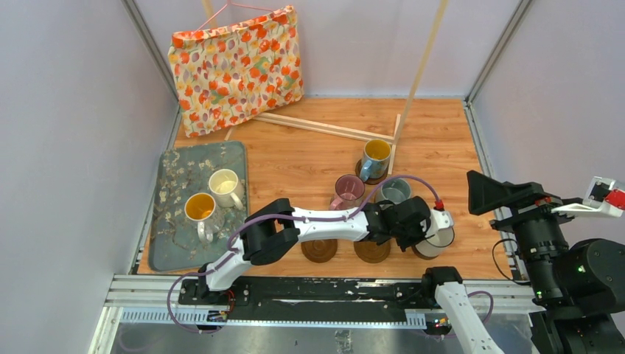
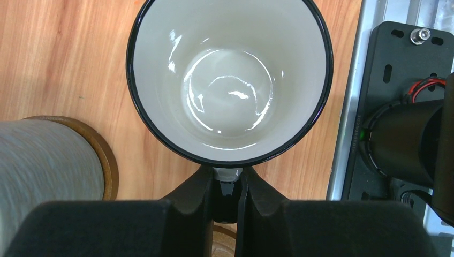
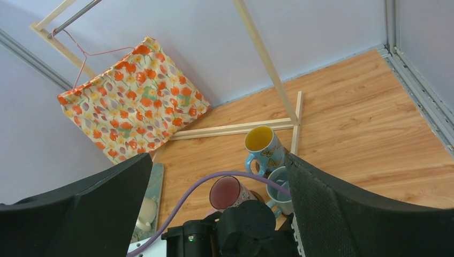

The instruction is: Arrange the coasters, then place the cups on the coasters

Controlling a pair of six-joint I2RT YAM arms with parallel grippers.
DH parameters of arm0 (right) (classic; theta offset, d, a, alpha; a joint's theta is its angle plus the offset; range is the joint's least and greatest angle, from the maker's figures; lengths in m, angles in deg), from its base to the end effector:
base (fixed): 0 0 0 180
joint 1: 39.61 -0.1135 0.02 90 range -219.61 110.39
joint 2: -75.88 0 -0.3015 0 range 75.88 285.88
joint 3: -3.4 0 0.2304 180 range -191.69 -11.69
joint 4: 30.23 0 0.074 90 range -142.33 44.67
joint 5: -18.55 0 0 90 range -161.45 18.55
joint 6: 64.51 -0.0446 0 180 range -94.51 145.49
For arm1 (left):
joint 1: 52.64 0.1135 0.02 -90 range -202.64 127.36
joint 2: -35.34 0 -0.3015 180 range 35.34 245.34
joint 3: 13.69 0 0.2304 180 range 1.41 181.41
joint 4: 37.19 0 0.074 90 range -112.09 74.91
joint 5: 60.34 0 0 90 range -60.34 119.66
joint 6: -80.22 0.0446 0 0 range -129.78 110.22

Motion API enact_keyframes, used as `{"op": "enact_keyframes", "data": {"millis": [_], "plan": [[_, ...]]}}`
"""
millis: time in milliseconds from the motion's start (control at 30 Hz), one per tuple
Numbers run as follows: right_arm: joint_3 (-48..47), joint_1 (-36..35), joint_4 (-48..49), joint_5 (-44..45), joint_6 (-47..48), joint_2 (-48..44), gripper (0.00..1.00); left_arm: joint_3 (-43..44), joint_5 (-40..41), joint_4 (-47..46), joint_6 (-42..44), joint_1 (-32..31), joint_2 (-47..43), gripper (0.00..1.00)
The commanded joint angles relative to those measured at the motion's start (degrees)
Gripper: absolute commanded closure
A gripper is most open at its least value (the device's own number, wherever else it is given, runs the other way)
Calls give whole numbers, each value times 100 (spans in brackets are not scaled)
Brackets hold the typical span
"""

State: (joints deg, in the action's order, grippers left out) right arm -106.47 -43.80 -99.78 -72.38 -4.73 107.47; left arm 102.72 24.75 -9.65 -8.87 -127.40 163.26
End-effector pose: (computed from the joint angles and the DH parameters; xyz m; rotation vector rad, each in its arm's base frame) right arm -0.0727 -0.0046 0.5150 0.3105 1.4038 0.5067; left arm 0.1338 -0.5056 0.2308 1.4921 1.8423 -0.7597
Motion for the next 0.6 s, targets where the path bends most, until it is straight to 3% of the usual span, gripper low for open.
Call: {"op": "enact_keyframes", "data": {"millis": [0, 400, 567], "plan": [[69, -82, 58, -74, -22, -8, 0, -50, -78, -91, 15, 23, -312, 100], [108, -82, 67, -83, -28, -31, 0, -95, -59, -84, 2, 23, -319, 98], [135, -82, 75, -83, -23, -31, 0, -94, -33, -61, 18, 22, -374, 81]]}}
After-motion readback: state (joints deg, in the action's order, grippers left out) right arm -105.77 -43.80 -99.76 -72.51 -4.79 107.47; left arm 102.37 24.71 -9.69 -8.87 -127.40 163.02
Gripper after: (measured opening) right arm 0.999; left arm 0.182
